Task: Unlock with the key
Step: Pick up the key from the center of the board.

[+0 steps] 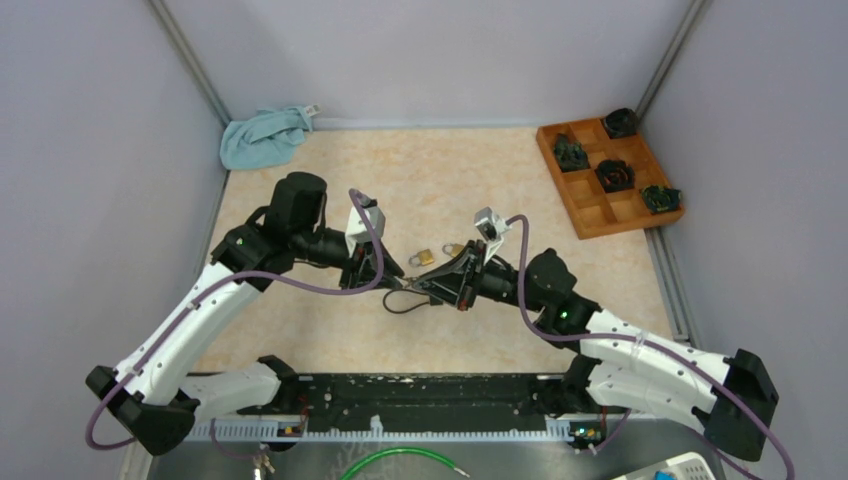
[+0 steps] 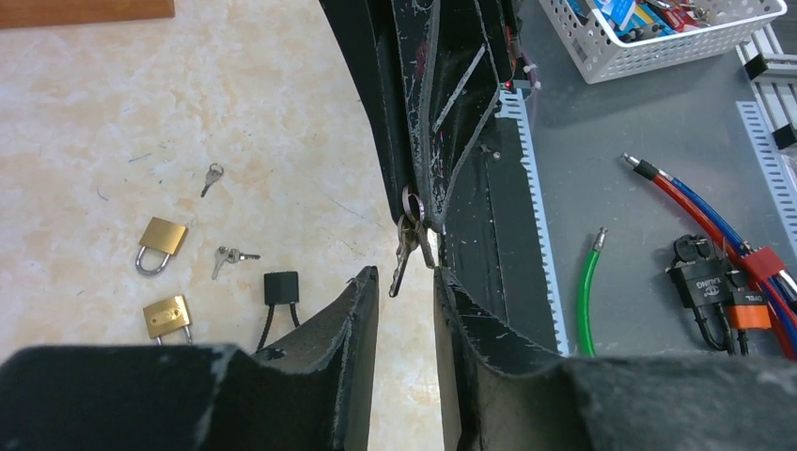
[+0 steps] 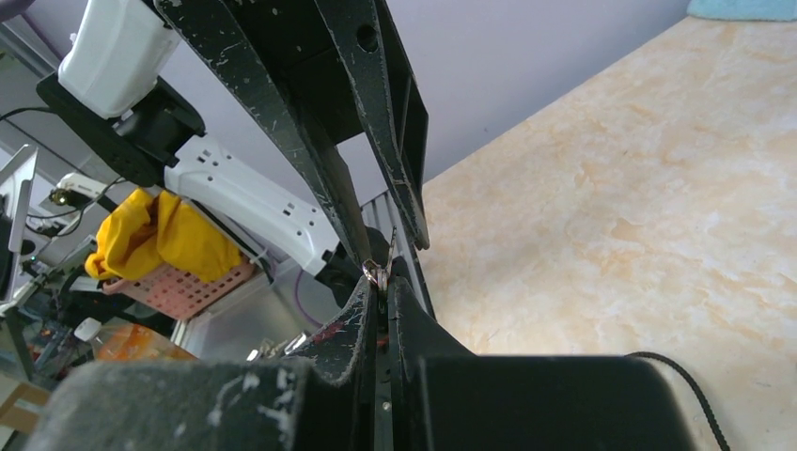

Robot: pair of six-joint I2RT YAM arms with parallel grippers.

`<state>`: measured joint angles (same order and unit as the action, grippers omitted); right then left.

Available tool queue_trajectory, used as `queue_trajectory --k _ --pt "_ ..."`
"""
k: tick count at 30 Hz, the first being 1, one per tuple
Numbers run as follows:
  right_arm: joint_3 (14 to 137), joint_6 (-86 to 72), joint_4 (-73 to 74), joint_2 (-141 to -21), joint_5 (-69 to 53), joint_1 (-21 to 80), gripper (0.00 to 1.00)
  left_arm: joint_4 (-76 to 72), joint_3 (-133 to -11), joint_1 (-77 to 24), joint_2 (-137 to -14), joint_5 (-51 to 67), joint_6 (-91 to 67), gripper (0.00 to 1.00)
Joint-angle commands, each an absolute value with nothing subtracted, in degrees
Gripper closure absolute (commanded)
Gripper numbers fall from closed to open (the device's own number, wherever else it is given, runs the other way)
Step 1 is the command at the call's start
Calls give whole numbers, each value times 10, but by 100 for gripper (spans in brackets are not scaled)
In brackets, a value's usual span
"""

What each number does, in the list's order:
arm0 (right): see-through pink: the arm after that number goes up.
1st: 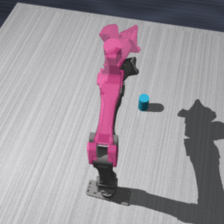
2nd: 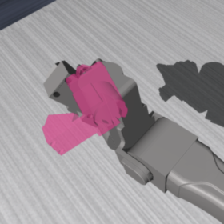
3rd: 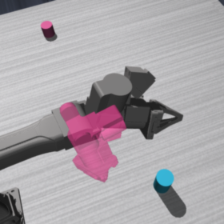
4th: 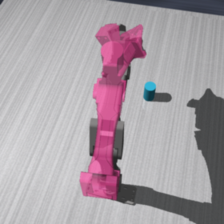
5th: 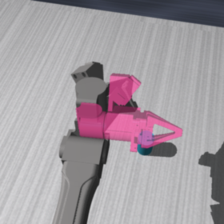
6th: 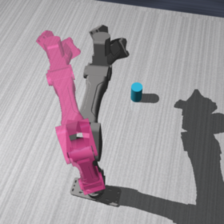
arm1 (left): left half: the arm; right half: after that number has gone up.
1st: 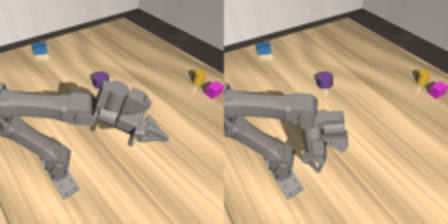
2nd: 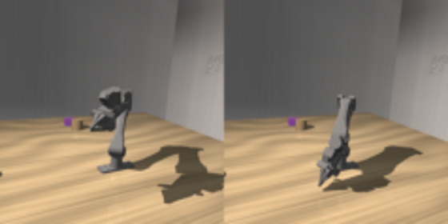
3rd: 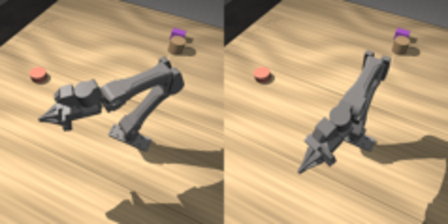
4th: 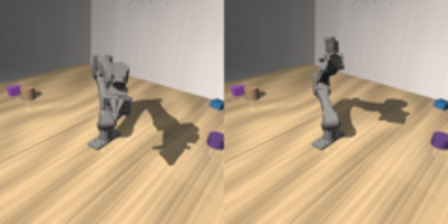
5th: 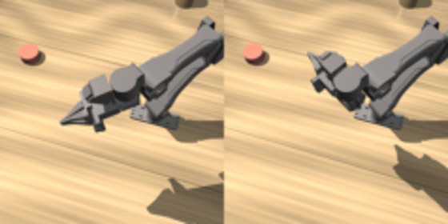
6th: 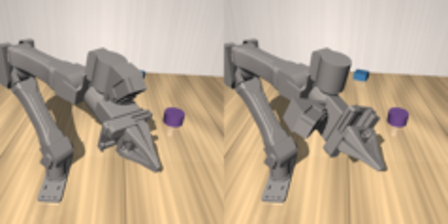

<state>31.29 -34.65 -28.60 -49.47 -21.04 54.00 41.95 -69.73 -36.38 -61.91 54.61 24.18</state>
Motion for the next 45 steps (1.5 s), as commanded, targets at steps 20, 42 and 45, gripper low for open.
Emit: queue_trajectory --k 20,42,45 --pt "361 -337 -299 -506 -232 547 100 453 -711 -366 -621 563 259 71" --pt "411 -324 -164 -475 -163 542 25 389 -656 -375 -523 432 694 100" --pt "417 -327 -145 -458 -128 528 20 371 -607 -375 -482 428 867 100"
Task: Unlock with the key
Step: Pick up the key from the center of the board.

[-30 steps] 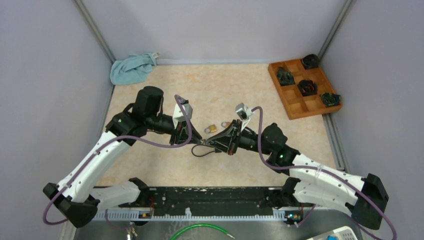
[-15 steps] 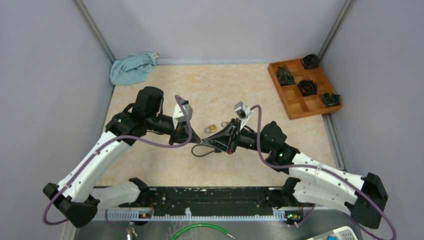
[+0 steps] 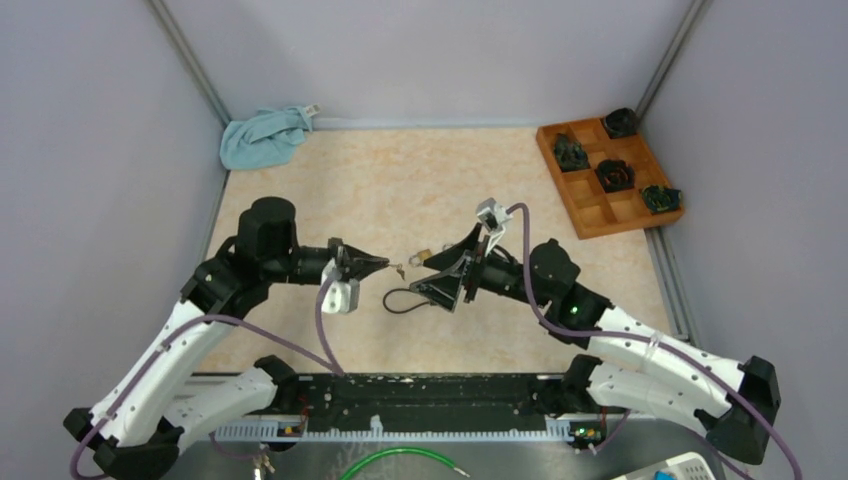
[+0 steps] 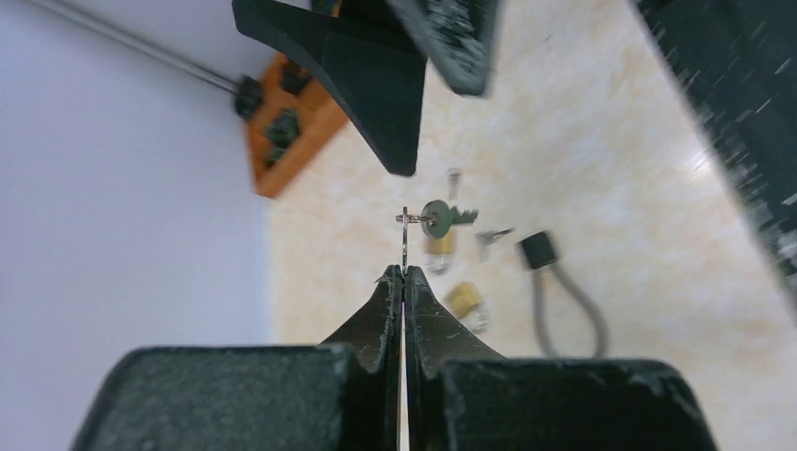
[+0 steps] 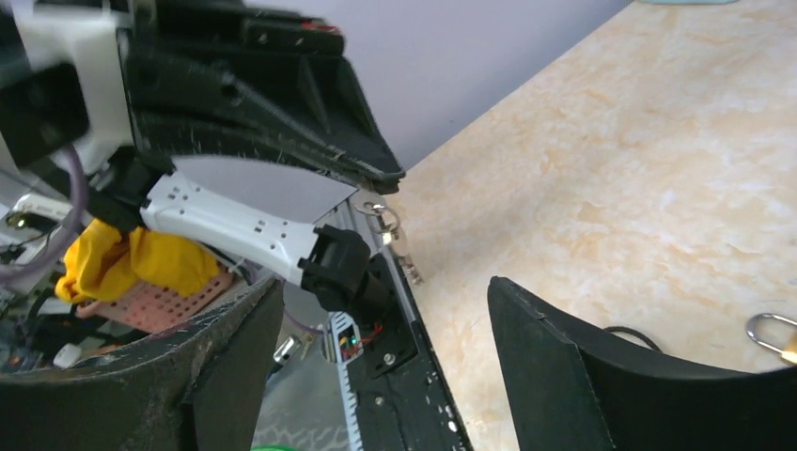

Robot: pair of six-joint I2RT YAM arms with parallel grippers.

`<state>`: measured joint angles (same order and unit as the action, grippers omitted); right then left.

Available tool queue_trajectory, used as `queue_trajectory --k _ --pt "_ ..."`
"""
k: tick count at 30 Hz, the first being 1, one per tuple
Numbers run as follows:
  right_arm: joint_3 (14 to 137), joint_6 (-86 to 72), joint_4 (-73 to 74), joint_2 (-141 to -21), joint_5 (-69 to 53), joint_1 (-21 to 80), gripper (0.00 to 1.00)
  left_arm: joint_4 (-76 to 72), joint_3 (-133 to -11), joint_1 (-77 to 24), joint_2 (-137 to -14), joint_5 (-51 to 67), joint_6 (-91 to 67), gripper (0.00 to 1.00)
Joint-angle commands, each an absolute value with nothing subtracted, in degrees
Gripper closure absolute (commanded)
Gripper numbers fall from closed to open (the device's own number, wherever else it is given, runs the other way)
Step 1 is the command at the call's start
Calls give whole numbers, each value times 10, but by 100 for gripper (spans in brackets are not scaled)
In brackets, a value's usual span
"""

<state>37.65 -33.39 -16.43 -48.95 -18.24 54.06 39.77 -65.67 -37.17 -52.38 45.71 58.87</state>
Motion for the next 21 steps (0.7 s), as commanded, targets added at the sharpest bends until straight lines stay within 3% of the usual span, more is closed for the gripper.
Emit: queue_trajectory --k 1,8,21 --pt "421 -331 -142 -455 -124 521 20 363 -585 -375 -466 430 925 100" --pt "428 -412 -195 -502 -222 471 24 271 -452 -375 -387 463 1248 100" --pt "386 -501 -340 -597 -311 472 36 185 -406 -375 -376 484 1358 100"
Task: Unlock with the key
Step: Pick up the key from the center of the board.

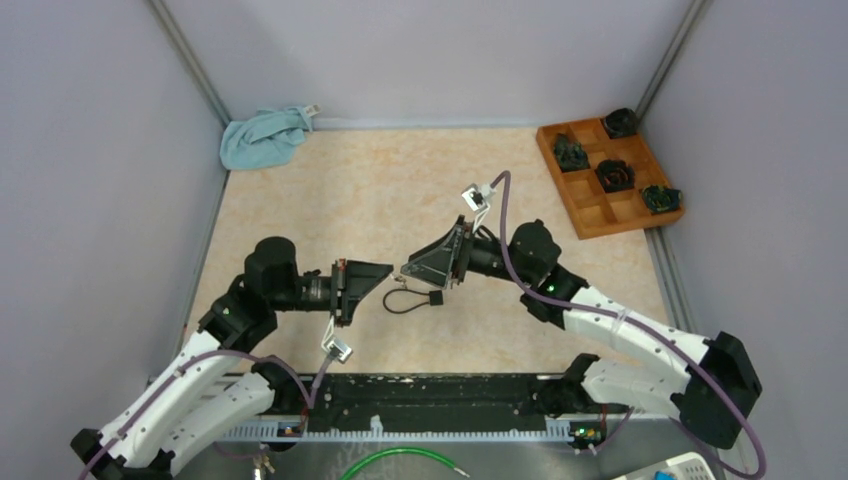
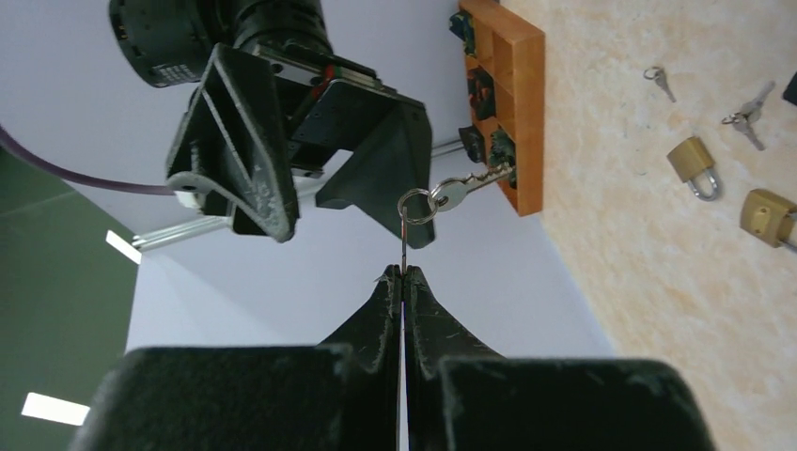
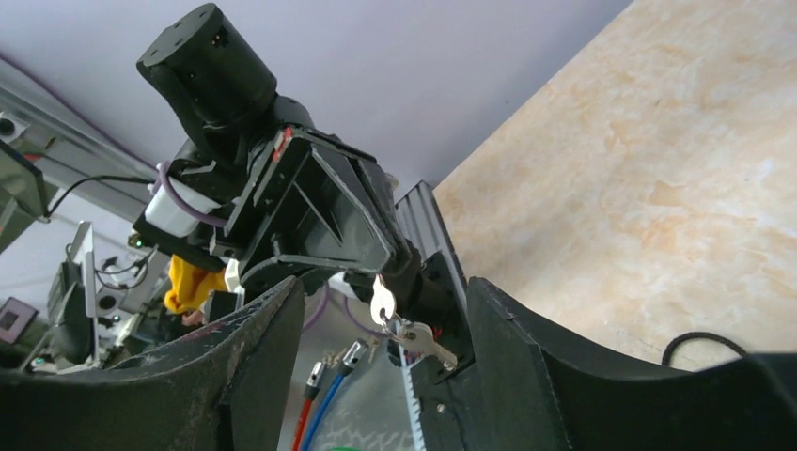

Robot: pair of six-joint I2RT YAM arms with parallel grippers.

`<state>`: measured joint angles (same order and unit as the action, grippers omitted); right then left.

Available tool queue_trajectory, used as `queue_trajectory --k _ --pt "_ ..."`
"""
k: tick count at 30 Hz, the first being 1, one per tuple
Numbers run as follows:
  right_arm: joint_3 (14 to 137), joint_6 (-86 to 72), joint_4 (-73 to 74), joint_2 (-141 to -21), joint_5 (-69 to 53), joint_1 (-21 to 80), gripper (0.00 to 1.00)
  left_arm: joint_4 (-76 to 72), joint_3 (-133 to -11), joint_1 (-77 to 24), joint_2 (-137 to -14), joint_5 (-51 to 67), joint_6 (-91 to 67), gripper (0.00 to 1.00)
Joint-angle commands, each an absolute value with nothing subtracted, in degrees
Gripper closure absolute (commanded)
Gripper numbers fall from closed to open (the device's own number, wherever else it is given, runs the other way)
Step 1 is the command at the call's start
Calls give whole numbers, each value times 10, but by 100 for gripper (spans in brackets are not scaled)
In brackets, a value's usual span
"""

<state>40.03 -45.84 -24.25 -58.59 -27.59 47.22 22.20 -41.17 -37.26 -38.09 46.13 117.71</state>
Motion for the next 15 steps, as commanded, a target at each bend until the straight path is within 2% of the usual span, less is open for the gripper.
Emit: queue_trajectory --k 1,6,15 --pt "380 -510 -359 -601 -314 471 39 185 -405 -375 -377 484 1361 100" --pt "370 -534 -395 -620 -331 472 53 184 -401 -376 -376 488 1367 100" --pt "345 -573 -440 -624 -341 472 65 174 -395 -376 -374 488 1372 100"
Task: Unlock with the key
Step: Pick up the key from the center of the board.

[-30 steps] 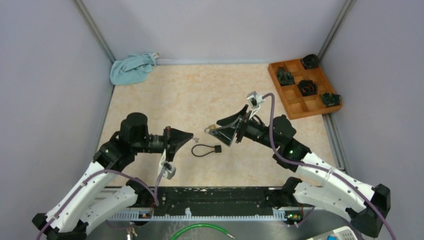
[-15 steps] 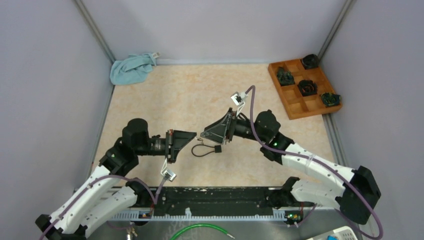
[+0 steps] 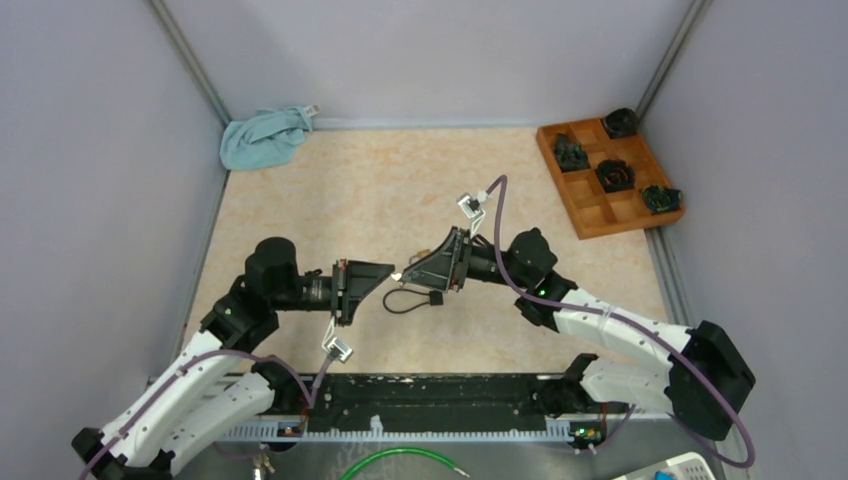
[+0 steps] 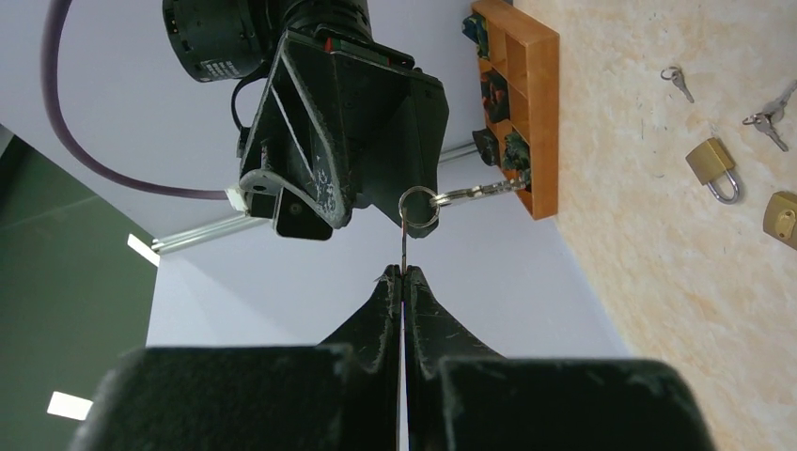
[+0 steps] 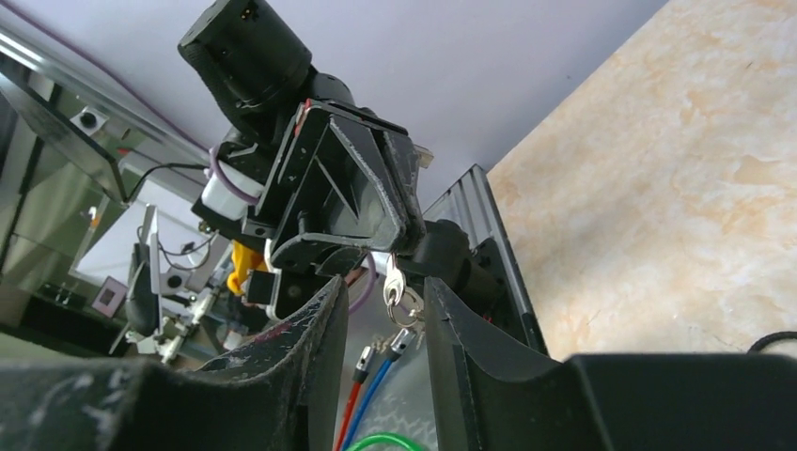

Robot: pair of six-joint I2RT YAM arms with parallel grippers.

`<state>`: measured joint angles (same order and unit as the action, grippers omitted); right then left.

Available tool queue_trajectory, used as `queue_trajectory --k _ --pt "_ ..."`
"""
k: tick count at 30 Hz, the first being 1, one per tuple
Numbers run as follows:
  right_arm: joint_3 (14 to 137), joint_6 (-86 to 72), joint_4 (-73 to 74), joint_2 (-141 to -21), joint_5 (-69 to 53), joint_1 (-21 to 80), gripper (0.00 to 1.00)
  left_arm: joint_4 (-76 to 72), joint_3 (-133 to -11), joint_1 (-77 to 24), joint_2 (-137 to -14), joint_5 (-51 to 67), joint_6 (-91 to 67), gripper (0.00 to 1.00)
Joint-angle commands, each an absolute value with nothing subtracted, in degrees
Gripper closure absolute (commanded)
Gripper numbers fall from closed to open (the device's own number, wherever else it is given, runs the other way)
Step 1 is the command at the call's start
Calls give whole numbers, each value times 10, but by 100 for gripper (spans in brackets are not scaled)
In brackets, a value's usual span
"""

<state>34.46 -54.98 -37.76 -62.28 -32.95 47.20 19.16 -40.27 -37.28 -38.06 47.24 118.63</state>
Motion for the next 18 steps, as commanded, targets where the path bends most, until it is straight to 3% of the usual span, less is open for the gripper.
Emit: queue_trajectory --k 1,7,10,16,18 --pt "345 -578 -443 -629 -340 472 65 172 -394 -376 -374 488 1372 100" --pt "347 -617 -495 -667 -344 472 69 168 -392 -376 -369 492 1371 100" --pt "348 -636 -521 -685 -350 472 76 153 -389 -376 -369 488 1372 100" --pt "342 -662 -545 -690 -352 472 100 143 -381 -376 -365 479 1374 100" --pt "340 -672 -552 -690 -356 471 100 139 -376 -375 -366 473 1378 100"
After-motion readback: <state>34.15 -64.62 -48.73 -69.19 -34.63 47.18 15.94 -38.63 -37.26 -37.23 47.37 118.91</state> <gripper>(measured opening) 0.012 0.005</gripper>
